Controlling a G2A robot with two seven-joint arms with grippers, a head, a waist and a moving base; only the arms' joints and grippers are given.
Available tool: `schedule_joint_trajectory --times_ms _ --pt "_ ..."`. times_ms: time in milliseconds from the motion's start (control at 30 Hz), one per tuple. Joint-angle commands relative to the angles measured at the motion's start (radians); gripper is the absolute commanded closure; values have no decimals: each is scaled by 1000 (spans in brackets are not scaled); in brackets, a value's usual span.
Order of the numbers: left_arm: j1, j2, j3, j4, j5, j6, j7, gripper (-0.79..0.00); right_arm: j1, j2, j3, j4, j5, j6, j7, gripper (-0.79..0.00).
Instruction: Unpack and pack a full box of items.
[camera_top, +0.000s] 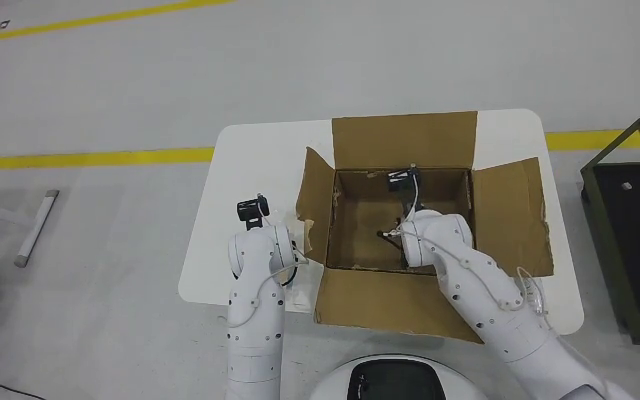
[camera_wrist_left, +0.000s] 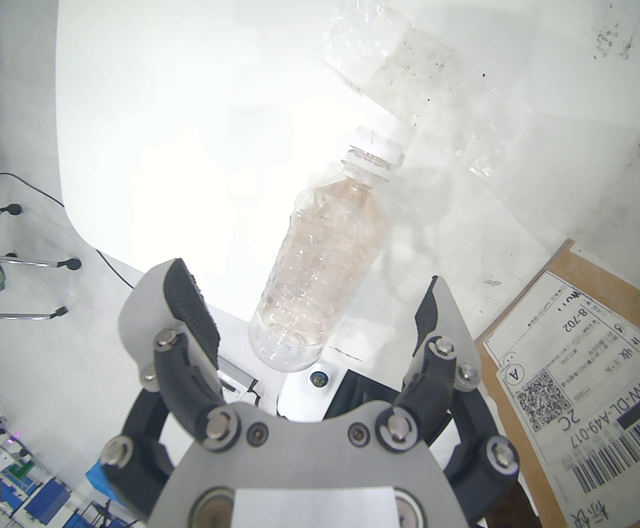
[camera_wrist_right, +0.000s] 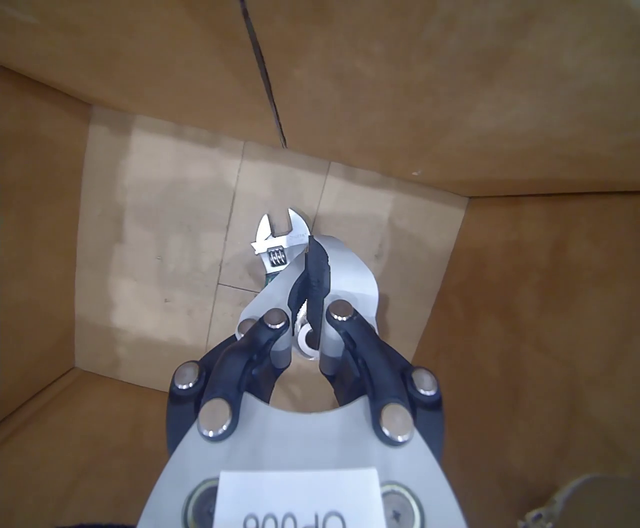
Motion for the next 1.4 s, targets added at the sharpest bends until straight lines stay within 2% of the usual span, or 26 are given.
schedule_joint_trajectory --times_ms 0,33,133,267,867,1133,1367 --pt "0 0 0 0 0 0 0 -785 1 -4 -6 15 4 1 3 0" --pt "0 0 0 0 0 0 0 -785 1 -7 -11 23 10 -1 5 0" --pt "0 0 0 0 0 0 0 -785 9 -15 -23 47 11 4 8 -139" --pt "0 0 0 0 0 0 0 -785 22 -25 -34 76 20 1 2 -274" --pt "0 0 0 0 0 0 0 -785 37 -57 -54 153 18 0 -6 -332" --pt "0 0 0 0 0 0 0 -785 38 -69 -50 169 34 -16 -11 -323" --pt "0 0 0 0 0 0 0 -785 36 -76 -43 174 51 -54 -22 -274"
